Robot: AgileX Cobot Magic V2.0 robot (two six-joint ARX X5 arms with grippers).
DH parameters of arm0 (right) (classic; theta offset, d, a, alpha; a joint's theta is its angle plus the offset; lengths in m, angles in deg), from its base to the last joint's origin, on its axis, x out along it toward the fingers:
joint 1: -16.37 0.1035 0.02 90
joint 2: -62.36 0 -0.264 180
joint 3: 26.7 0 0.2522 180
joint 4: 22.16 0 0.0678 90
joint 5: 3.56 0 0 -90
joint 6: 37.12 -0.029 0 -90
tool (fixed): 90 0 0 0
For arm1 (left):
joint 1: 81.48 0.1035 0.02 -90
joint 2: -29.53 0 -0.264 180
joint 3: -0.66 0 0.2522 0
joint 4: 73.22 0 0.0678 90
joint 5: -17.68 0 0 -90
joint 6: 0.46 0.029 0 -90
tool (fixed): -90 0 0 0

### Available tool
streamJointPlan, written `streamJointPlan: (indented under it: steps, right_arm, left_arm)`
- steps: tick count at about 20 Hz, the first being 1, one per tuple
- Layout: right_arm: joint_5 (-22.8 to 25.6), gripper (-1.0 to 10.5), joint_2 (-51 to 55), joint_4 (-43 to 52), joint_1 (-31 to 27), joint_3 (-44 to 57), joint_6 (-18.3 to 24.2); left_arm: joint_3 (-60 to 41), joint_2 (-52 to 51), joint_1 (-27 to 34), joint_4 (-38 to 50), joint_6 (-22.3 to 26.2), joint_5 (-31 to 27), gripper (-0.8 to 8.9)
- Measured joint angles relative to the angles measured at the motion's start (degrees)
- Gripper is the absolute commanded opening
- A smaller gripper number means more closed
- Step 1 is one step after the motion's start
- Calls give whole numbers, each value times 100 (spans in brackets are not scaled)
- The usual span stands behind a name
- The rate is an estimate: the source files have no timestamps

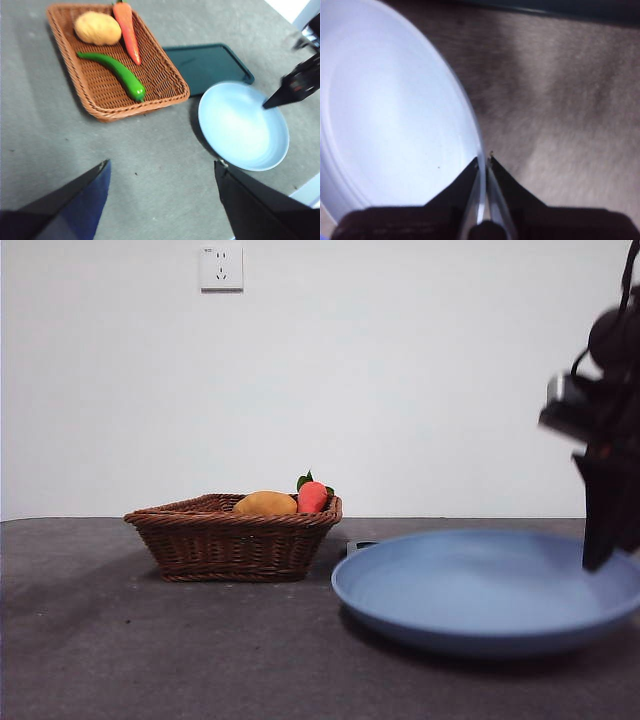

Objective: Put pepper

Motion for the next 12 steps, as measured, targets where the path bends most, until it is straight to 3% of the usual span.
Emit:
streamJointPlan:
  steps: [6,12]
  right_arm:
    - [-2,5,1305,-317,0,0,-210]
    - [0,5,2671,-804,-114,-90,-385]
  left_arm:
    - [0,850,-476,894,-350,-170,362]
    - [728,2649,-1694,1681,-793,-1652,362]
